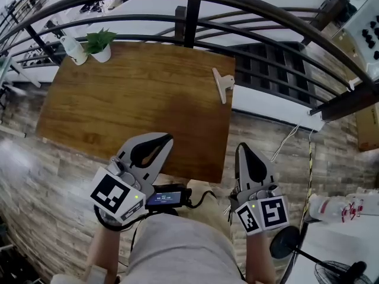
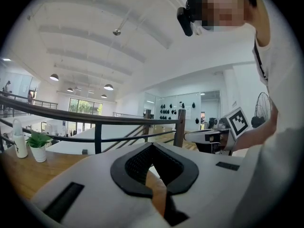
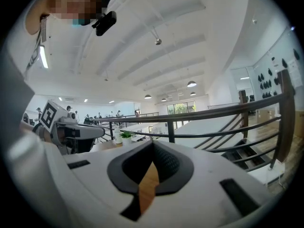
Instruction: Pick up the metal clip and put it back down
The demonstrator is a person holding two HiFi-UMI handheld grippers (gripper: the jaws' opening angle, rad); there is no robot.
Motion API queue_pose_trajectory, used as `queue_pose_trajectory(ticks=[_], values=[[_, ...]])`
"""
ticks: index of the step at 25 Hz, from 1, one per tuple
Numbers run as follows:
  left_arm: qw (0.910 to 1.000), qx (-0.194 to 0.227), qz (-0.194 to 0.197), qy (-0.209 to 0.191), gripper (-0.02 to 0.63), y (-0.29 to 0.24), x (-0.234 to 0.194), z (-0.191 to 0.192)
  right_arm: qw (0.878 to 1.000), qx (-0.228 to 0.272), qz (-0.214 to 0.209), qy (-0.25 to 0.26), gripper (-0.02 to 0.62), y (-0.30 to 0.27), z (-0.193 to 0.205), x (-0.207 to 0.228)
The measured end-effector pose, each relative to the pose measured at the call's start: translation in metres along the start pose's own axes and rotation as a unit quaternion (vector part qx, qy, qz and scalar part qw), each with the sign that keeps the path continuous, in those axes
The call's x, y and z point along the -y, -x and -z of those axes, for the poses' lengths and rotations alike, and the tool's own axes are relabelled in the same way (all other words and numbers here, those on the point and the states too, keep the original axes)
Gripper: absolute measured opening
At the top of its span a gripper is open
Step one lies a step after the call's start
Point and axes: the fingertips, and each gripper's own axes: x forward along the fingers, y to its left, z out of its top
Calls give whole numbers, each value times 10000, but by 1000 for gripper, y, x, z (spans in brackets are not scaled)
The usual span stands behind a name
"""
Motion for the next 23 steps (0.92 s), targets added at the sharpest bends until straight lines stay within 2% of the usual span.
queue_pose_trajectory(ticks=[12, 23], values=[[9999, -26, -153, 21, 6, -1, -10, 2, 9998, -180, -23, 113, 2, -4, 5, -1], [9999, -82, -135, 40, 5, -6, -13, 8, 9995, -266, -72, 149, 2, -12, 12, -2]])
